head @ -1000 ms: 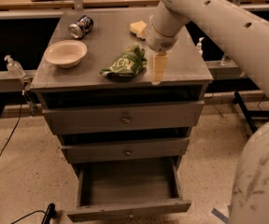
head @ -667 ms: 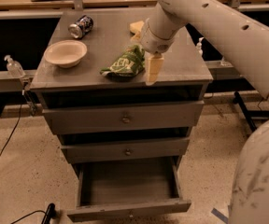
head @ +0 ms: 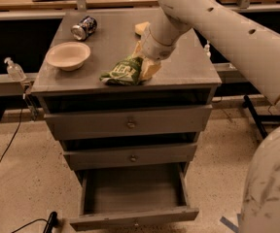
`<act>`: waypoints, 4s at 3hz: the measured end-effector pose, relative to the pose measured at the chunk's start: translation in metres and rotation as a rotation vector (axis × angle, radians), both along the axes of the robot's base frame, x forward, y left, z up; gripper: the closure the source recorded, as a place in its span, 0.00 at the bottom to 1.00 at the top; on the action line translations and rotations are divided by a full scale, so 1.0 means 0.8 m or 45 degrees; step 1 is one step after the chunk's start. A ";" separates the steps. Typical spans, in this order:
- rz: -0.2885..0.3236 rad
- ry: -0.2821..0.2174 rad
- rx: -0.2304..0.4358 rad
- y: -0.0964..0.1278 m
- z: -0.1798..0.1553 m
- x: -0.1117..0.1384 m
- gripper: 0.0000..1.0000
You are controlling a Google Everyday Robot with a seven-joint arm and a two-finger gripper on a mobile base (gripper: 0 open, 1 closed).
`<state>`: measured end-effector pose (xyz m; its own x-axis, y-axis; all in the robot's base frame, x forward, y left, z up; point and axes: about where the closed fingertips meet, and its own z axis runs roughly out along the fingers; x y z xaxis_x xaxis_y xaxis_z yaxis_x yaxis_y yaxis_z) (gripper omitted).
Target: Place green jalapeno chip bag into bottom drawer
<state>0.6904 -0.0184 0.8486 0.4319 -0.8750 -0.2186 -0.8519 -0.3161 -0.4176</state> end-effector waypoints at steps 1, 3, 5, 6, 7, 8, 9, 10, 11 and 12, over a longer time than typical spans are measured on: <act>-0.057 0.020 0.039 -0.006 0.023 -0.019 0.90; -0.321 -0.026 0.133 -0.078 0.118 -0.087 1.00; -0.811 0.242 0.284 -0.104 0.034 -0.173 1.00; -1.010 0.405 0.299 -0.108 -0.013 -0.186 1.00; -1.060 0.435 0.308 -0.108 -0.017 -0.187 1.00; -1.060 0.435 0.308 -0.108 -0.017 -0.187 1.00; -1.079 0.496 0.377 -0.110 -0.042 -0.190 1.00; -1.140 0.714 0.599 -0.107 -0.144 -0.222 1.00; -1.159 0.948 0.811 -0.079 -0.242 -0.250 1.00; -1.131 1.109 0.900 -0.056 -0.298 -0.261 1.00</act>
Offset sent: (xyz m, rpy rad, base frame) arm -0.0648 -0.0608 0.1185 0.1197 -0.0371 -0.2043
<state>0.4818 -0.0632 0.6099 -0.6873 -0.3766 -0.6211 -0.7155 0.4982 0.4897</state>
